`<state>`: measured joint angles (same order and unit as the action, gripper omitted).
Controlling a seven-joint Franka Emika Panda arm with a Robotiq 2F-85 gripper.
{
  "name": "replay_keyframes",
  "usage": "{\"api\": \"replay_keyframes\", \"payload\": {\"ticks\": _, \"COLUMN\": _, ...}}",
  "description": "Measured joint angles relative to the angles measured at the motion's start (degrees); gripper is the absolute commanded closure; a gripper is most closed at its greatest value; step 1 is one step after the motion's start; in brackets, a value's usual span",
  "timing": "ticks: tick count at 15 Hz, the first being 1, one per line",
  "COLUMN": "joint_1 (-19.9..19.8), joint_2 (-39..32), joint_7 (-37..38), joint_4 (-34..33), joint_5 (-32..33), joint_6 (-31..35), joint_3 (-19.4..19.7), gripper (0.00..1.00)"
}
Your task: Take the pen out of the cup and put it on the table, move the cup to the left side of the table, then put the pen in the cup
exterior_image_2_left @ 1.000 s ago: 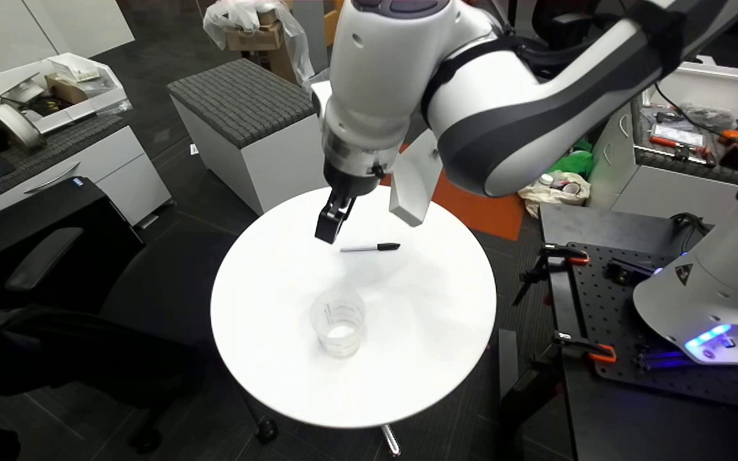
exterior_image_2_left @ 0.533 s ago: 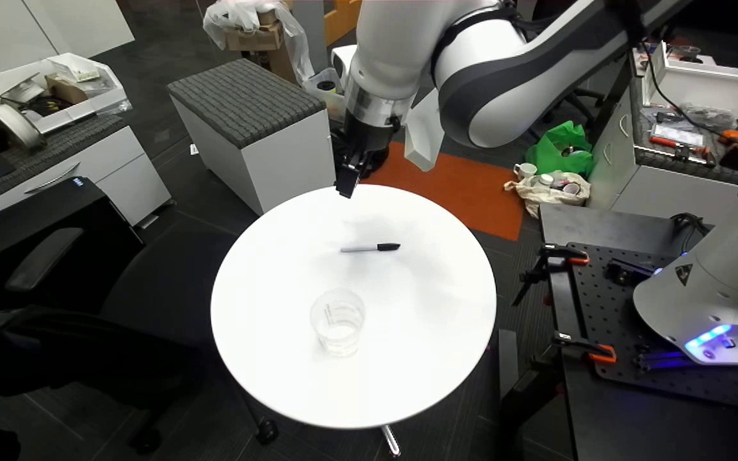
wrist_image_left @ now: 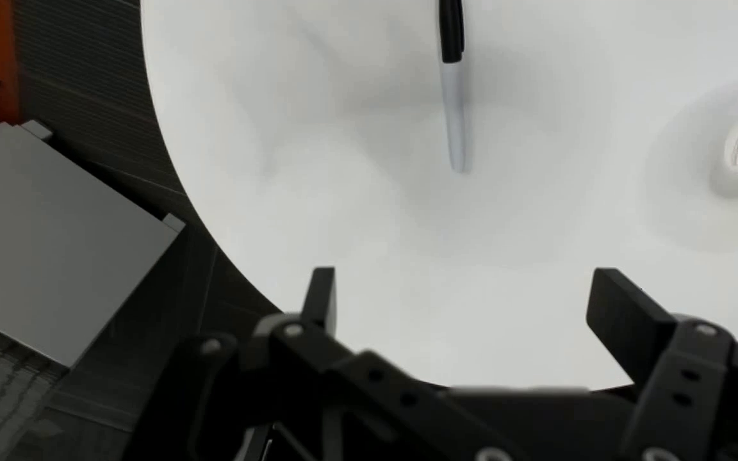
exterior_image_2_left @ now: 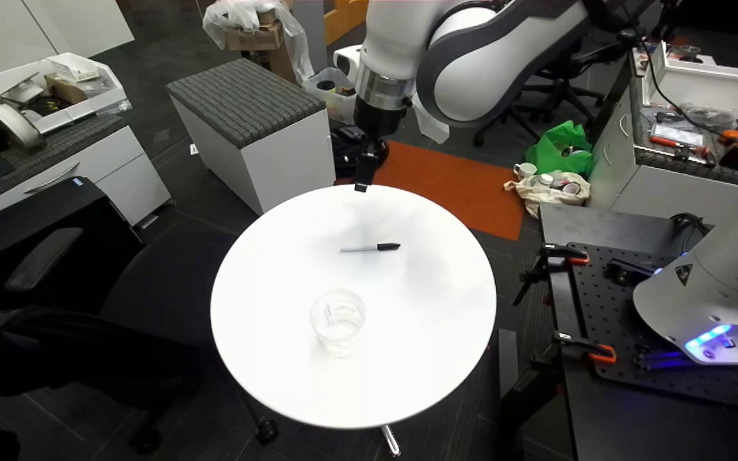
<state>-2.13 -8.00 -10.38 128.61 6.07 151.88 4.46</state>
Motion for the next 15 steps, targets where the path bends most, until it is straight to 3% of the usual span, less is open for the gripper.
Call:
{"api": "replay_keyframes", "payload": {"ticks": 4, "joint_1": -1.13, "joint_2": -2.41, "joint_7": -4.02, "joint_4": -0.20, "joint_5": -0.40, "joint_6": 0.01, "joint_3": -0.08, "gripper": 0.00}}
{"api": "replay_keyframes", "payload": {"ticks": 15, "joint_1": -2.57, "joint_2": -10.65, "joint_7": -6.47, "joint_4": -1.49, "joint_5": -0.06, "joint_6": 3.19, "joint_3": -0.87, "gripper": 0.00}}
